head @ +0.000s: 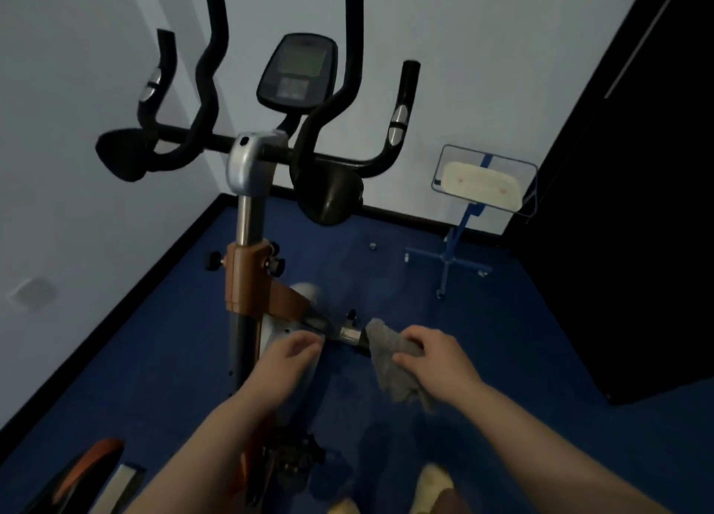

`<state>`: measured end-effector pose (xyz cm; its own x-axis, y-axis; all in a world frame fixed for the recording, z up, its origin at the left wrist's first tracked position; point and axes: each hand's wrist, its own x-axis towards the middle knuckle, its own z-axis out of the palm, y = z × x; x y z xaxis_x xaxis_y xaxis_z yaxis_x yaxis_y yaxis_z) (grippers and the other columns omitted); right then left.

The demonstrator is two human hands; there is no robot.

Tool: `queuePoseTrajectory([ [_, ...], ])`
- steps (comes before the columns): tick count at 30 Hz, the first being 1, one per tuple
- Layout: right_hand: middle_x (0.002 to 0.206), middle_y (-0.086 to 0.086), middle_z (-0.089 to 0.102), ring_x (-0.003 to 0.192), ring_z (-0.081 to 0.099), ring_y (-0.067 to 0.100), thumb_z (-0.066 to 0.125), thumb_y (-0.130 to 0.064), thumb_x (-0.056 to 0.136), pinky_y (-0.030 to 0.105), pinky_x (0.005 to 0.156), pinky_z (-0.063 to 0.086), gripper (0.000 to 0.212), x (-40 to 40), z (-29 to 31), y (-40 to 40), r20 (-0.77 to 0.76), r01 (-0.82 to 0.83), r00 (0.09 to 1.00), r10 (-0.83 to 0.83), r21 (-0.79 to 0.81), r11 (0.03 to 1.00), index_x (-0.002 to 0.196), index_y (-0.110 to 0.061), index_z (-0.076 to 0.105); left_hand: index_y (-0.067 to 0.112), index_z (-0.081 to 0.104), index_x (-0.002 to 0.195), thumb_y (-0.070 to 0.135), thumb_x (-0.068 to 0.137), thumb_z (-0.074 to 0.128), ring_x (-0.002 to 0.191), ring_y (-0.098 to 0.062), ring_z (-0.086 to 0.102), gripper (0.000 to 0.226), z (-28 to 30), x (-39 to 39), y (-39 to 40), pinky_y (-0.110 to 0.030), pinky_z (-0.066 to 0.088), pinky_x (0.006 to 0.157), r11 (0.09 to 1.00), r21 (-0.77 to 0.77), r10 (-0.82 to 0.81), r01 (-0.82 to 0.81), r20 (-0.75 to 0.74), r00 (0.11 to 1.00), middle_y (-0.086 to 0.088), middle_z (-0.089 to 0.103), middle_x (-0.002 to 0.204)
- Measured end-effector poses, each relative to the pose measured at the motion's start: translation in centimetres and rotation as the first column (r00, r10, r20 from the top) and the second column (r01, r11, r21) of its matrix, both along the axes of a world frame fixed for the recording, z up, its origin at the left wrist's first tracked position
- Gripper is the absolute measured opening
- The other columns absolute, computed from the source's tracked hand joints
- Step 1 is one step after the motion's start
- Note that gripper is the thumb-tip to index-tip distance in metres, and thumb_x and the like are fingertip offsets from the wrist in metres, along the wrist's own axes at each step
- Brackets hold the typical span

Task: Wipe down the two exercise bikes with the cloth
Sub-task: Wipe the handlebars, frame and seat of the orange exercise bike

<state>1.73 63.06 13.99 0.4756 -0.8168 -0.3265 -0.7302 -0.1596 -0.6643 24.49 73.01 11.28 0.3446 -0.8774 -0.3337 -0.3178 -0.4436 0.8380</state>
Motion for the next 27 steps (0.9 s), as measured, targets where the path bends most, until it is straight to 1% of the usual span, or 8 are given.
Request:
queuePoseTrajectory([
  [3,0.087,-0.014,0.066,0.083,0.062,0.005,0.066,-0.031,0.088,0.029,0.072,0.052,0.005,1.8,0.4,-2.9,0.044,-0.018,0.999,0.018,-0.013,1.0,0.09,-0.035,0.063,0.024,0.067,0.107,0.017,0.099,0.055,0.095,0.009,0.059,0.016,0.9,-0.1,-2.9,-0.004,0.043,0.081,0.999,-0.041,-0.014,0.015,0.014,1.0,0.013,0.067,0.105],
  [7,0.083,-0.014,0.067,0.079,0.062,0.001,0.067,-0.031,0.088,0.025,0.069,0.052,0.008,3.8,1.6,-6.5,0.089,-0.109,0.99,0.112,-0.039,0.993,0.086,-0.037,0.062,0.019,0.069,0.105,0.012,0.097,0.058,0.09,0.012,0.06,0.016,2.7,-1.4,-5.6,-0.002,0.042,0.076,0.985,-0.161,0.071,-0.069,0.006,0.997,0.01,0.069,0.1],
  [13,0.084,-0.015,0.068,0.077,0.063,-0.002,0.068,-0.034,0.087,0.022,0.067,0.053,0.006,6.2,4.9,-11.9,0.222,-0.163,0.959,0.178,-0.086,0.983,0.088,-0.039,0.064,0.029,0.069,0.107,0.019,0.098,0.056,0.099,-0.001,0.064,0.019,6.6,-0.3,-10.3,-0.031,0.053,0.091,0.965,-0.24,0.121,-0.109,0.035,0.992,0.01,0.07,0.104],
  [16,0.085,-0.014,0.069,0.078,0.063,-0.002,0.068,-0.033,0.087,0.024,0.07,0.054,0.006,7.3,6.4,-13.8,0.258,-0.198,0.941,0.219,-0.104,0.975,0.091,-0.036,0.066,0.04,0.071,0.095,0.029,0.097,0.057,0.094,0.002,0.064,0.018,8.5,0.3,-12.4,-0.032,0.053,0.088,0.958,-0.263,0.135,-0.113,0.065,0.989,0.017,0.071,0.098],
  [18,0.083,-0.014,0.069,0.078,0.063,-0.001,0.068,-0.031,0.086,0.026,0.07,0.054,0.006,8.0,7.1,-14.7,0.267,-0.204,0.936,0.229,-0.116,0.972,0.089,-0.036,0.066,0.042,0.071,0.088,0.033,0.097,0.056,0.089,0.001,0.065,0.02,9.1,0.9,-13.1,-0.034,0.054,0.086,0.966,-0.233,0.132,-0.11,0.082,0.988,0.016,0.072,0.092],
  [21,0.082,-0.013,0.069,0.078,0.064,0.001,0.068,-0.029,0.086,0.03,0.072,0.055,0.007,8.5,7.5,-15.2,0.3,-0.171,0.935,0.19,-0.09,0.981,0.085,-0.035,0.066,0.043,0.071,0.088,0.034,0.097,0.056,0.089,0.0,0.066,0.02,9.3,1.8,-13.2,-0.034,0.053,0.086,0.979,-0.191,0.083,-0.076,0.028,0.996,0.015,0.072,0.092],
  [24,0.082,-0.015,0.069,0.077,0.064,0.0,0.068,-0.029,0.087,0.028,0.069,0.055,0.011,8.6,7.4,-14.9,0.349,-0.13,0.927,0.134,-0.035,0.991,0.081,-0.037,0.066,0.043,0.071,0.094,0.036,0.098,0.055,0.093,0.0,0.065,0.017,9.3,2.7,-12.8,-0.03,0.051,0.088,0.986,-0.169,-0.01,0.009,-0.004,1.0,0.014,0.072,0.096],
  [27,0.083,-0.016,0.07,0.077,0.065,0.0,0.071,-0.023,0.087,0.025,0.066,0.055,0.013,8.7,7.4,-13.6,0.47,0.02,0.882,-0.032,0.031,0.999,0.082,-0.035,0.067,0.039,0.071,0.098,0.033,0.098,0.056,0.098,-0.001,0.064,0.016,9.3,4.0,-12.0,-0.03,0.051,0.09,0.98,-0.2,-0.001,0.0,-0.004,1.0,0.015,0.071,0.1],
])
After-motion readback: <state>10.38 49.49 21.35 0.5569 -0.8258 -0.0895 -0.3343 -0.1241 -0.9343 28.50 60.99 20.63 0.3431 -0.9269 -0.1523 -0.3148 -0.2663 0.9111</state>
